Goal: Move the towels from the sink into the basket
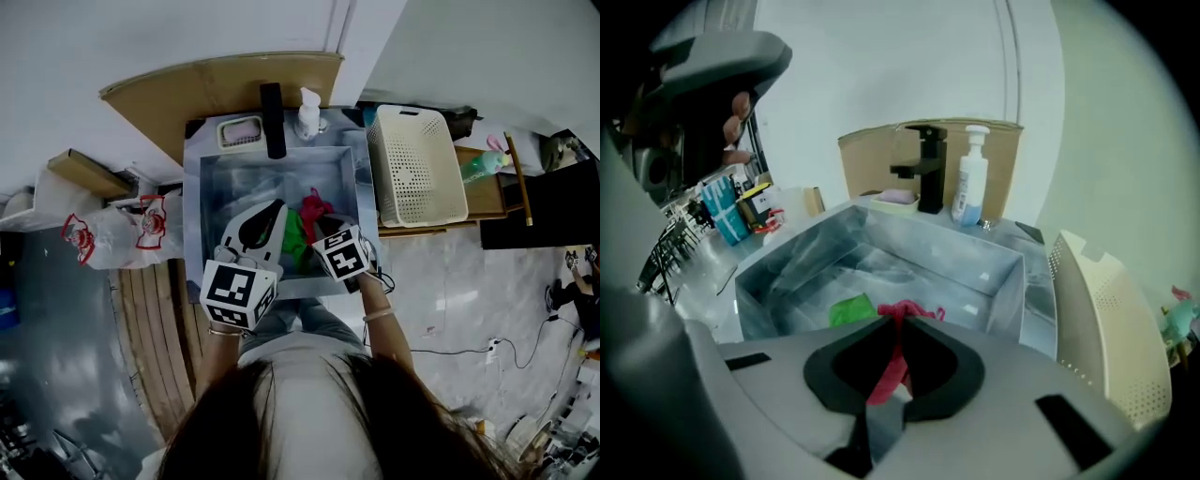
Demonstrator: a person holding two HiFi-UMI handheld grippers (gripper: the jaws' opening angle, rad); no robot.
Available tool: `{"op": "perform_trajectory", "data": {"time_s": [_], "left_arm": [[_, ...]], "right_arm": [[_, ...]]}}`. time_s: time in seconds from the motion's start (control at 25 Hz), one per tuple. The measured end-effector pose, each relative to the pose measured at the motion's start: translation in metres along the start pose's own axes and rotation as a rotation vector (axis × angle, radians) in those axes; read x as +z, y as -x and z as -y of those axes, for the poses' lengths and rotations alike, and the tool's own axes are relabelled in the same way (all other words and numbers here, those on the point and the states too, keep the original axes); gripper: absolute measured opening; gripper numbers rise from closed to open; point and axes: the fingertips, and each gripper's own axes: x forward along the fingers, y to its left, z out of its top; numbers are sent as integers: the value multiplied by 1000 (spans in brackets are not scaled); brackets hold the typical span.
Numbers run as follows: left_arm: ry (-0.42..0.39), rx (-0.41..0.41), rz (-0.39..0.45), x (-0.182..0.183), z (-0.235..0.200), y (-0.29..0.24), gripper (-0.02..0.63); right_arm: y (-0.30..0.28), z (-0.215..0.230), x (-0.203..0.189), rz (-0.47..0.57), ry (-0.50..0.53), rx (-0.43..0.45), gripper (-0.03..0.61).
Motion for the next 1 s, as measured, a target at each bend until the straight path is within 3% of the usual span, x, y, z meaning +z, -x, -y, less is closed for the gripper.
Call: {"op": "perform_trajectory", "data": {"time_s": [0.68,1.0], "left_arm": [[-41,-45,40,19,5,12,11],[-56,-76,53,24,18,16,11]], "right_arm": [[74,10,61,284,-119,-77,48],[123,9,88,408,-125,-108,49]]}}
